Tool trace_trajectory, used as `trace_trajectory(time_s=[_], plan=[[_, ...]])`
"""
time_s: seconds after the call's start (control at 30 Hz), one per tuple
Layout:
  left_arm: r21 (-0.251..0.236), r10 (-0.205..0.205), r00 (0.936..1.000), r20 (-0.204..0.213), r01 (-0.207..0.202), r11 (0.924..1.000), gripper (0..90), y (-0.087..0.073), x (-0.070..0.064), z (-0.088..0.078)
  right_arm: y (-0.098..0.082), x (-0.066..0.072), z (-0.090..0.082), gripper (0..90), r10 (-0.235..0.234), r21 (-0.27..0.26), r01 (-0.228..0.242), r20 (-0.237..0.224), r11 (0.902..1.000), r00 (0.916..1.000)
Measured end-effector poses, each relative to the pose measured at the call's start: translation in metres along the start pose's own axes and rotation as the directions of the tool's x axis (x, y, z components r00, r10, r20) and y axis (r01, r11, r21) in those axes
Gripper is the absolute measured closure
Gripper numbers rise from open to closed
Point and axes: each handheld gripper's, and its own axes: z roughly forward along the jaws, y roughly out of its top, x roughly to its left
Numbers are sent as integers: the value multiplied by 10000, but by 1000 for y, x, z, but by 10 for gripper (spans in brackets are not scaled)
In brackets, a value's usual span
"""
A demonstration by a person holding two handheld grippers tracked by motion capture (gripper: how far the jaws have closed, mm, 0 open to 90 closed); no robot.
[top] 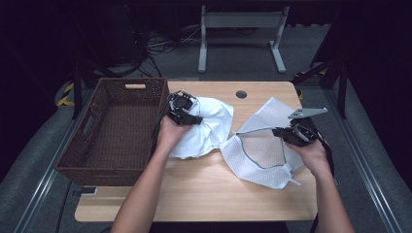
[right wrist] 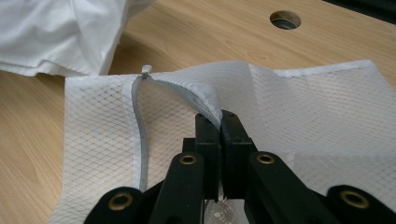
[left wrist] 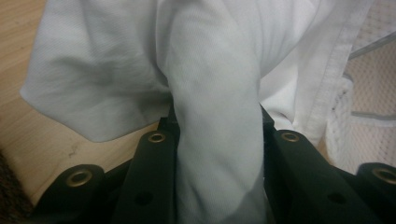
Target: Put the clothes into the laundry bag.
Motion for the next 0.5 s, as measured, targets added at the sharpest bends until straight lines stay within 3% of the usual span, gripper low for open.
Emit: trace_trajectory(time_s=[0.2, 0.3, 0.5], plan=[[-210, 318, 9989, 331, -311, 9993, 715, 4, -7, -16, -1, 0, 2, 875, -35, 59, 34, 34, 10000, 10000], [-233, 664, 9963, 540, -652, 9976, 716, 9, -14, -29, -1, -1, 2, 875, -31, 64, 30, 44, 10000, 10000], [-372, 1156, 9833, 1409, -1114, 9931, 715, 9, -29, -43, -1, 0, 4, 875, -41, 55, 40, 75, 10000, 10000]])
